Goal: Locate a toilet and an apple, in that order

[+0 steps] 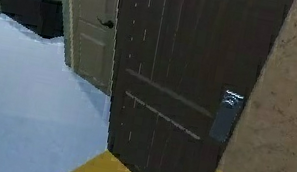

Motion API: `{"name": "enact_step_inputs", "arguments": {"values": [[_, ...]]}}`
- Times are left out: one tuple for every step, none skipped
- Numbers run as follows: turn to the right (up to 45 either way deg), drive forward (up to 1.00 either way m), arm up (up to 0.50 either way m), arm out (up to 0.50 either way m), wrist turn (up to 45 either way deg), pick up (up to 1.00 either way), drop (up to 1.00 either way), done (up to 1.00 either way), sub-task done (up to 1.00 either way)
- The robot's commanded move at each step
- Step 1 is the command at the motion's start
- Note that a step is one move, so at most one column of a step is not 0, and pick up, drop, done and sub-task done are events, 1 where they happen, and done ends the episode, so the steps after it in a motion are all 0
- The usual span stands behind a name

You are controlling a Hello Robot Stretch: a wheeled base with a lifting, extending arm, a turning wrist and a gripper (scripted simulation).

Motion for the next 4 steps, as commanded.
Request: {"name": "enact_step_inputs", "arguments": {"values": [[-3.0,0.0,0.0,0.0,0.0,0.0,0.0,0.0,0.0],[0.0,0.15,0.0,0.0,0.0,0.0,0.0,0.0,0.0],[-24.0,0.0,0.0,0.0,0.0,0.0,0.0,0.0,0.0],[0.0,0.75,0.0,0.0,0.0,0.0,0.0,0.0,0.0]]}}
